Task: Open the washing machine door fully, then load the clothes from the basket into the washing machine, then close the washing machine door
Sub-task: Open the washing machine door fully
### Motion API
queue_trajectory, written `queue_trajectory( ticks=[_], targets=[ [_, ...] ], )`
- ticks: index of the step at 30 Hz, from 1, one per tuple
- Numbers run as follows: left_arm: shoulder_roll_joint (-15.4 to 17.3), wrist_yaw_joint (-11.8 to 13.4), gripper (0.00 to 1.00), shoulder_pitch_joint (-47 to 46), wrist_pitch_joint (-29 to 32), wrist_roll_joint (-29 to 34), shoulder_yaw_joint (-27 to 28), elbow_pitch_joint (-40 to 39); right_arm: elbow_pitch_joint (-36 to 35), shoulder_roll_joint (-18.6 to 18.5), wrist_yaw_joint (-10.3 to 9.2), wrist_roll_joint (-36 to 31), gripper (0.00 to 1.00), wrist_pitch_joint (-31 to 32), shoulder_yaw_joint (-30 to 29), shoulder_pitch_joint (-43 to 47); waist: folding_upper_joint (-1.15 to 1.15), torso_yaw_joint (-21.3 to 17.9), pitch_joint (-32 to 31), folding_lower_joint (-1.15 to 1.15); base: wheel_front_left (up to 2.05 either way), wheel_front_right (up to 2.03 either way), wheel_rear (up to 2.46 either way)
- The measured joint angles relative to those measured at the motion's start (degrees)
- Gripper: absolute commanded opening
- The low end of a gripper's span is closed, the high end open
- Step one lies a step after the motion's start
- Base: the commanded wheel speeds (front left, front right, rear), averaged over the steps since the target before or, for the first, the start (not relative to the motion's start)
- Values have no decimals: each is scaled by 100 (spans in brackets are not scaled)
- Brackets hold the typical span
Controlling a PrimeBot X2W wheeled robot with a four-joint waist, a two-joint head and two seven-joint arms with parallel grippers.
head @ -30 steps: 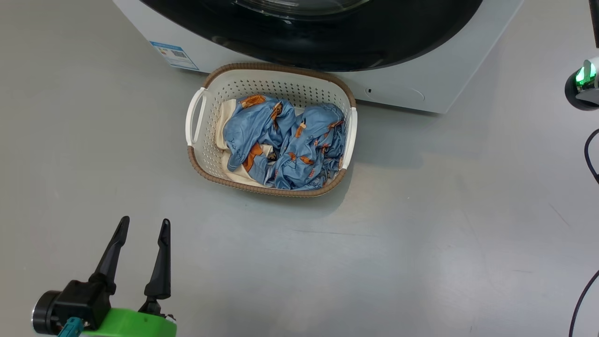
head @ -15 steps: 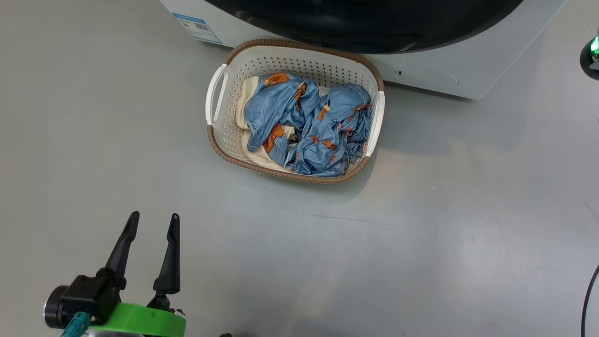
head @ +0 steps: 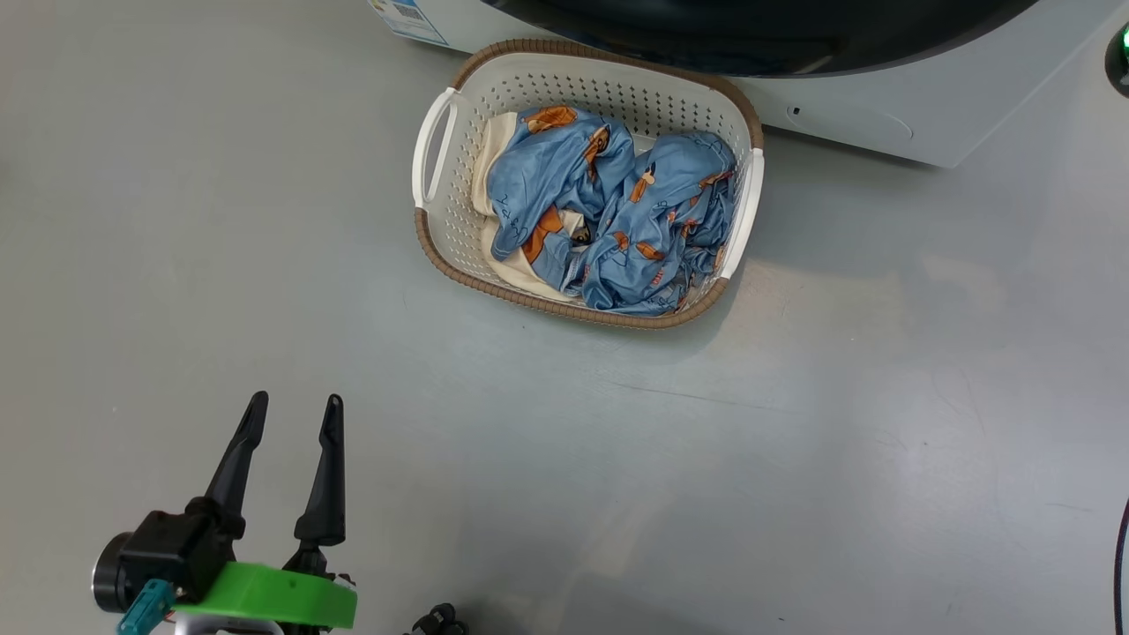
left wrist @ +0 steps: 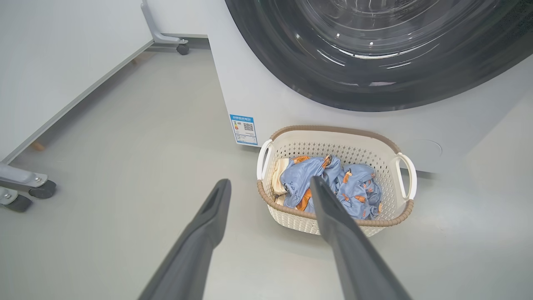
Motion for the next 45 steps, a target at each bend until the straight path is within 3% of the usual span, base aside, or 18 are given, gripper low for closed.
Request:
queue_trajectory(
  ticks=[19,29,45],
  targets=[
    [-33,0,100,-3,1,-59,136,216,132,-56,-1,99,0,815,432,-327,0,-30,-138,0,0,0,0],
    [-38,0,100,-21,1,-59,229,216,3,289,-1,272,0,1455,1044,-247,0,-216,-294,0,0,0,0],
    [-52,0,100,-156,0,-115,238,309,-448,1011,-2,343,0,1989,1973,930,0,-488,-929,-1,0,0,0]
  ],
)
